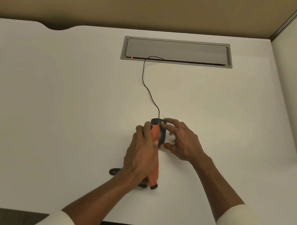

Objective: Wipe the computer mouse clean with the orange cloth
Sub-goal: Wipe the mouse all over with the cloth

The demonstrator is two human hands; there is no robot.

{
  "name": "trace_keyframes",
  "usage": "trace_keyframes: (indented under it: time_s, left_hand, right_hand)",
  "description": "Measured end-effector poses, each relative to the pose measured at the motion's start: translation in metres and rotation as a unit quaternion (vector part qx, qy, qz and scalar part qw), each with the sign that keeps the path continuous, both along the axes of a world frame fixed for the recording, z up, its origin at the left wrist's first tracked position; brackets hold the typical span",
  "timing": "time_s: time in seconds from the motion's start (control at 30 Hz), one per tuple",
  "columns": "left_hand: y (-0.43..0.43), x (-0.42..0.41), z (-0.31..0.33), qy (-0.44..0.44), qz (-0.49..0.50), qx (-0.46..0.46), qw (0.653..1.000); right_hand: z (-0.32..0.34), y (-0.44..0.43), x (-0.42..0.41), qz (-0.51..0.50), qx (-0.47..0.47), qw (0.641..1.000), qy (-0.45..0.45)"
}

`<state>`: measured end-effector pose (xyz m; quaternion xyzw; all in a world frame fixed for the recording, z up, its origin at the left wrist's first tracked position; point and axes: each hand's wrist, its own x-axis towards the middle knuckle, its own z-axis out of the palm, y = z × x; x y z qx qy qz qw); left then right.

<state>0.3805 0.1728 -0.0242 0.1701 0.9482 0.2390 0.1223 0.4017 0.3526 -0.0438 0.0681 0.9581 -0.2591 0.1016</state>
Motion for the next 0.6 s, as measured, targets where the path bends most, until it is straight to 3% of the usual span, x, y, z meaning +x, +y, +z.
trace_keyframes:
  time_s: [0.27,0.6]
  left_hand:
    - [0.004,-0.014,0.006,-0.034,0.048,0.054,0.997]
    - [0.011,-0.04,-0.005,-0.013,0.031,-0.015,0.999]
  right_hand:
    - [-0.003,0.005,0.001,0.008,-0.051,0.999,0.012]
    - [-0.006,0.009,-0.001,0.031,-0.055,0.998,0.021]
